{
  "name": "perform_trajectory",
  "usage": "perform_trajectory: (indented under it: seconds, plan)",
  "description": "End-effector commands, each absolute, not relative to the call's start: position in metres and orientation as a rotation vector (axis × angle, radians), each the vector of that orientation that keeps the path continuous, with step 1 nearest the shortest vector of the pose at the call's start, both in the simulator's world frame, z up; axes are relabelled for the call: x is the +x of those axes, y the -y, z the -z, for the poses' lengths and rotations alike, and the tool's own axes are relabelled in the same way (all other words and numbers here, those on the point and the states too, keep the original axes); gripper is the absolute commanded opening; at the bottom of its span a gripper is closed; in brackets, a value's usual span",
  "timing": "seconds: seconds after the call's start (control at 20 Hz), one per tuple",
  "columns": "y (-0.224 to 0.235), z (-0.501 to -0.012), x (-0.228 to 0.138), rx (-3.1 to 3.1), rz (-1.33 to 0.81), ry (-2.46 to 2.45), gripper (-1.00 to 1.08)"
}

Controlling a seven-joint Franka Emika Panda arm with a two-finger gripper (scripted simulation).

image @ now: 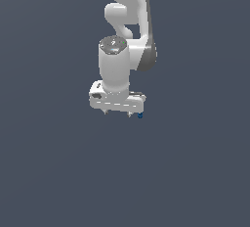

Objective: Pick up the object and move it to a goal position.

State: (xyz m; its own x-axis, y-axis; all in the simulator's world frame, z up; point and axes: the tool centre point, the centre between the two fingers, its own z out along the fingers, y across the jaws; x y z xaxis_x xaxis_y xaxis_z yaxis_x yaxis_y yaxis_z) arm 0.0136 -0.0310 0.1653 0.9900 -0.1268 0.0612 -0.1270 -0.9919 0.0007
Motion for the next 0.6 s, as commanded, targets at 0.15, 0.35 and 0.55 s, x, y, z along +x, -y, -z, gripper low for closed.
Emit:
perform_trajectory:
  seconds: [0.15,0.35,0.55]
  plan:
    - [0.005,-0.15,-0.001,3.128,-0.077,0.276,1.0]
    - [-0.02,-0.134,-0.017,3.123,-0.057,0.356,1.0]
    - [-0.045,-0.119,-0.036,3.114,-0.036,0.441,1.0]
